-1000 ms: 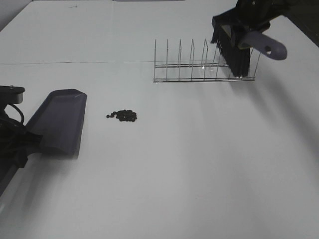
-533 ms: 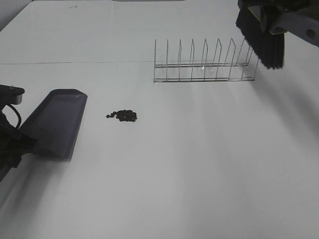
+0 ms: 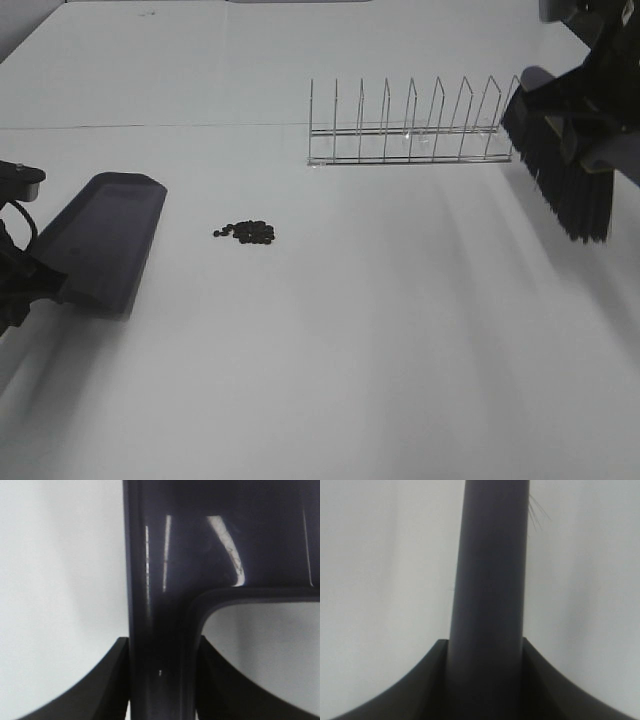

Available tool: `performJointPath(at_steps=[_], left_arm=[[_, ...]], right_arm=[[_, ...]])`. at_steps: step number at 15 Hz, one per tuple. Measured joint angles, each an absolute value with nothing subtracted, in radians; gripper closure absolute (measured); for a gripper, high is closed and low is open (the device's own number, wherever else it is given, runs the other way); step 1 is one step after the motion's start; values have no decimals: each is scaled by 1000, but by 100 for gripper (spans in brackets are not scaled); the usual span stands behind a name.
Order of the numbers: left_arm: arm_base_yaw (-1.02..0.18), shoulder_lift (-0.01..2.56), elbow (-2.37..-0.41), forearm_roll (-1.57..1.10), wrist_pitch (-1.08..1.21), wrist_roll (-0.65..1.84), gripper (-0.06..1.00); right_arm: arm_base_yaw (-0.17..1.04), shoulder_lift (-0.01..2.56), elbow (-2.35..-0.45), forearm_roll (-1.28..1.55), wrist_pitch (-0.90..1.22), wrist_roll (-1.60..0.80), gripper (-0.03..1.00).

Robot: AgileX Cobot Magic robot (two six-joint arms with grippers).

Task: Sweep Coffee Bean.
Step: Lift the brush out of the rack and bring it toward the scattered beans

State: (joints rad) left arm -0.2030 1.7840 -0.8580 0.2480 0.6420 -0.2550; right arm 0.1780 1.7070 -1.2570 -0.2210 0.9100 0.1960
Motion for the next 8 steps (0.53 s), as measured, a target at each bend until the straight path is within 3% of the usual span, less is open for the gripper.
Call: performJointPath(at_steps=[6,8], left_arm=[[-207,1819,-863,402,661,-384,62],[-282,1907,-913,396,676,-390,62]], right_arm=[[348,1865,-1218,-466,838,410,60],[429,1986,-1300,-491,850,434,60]])
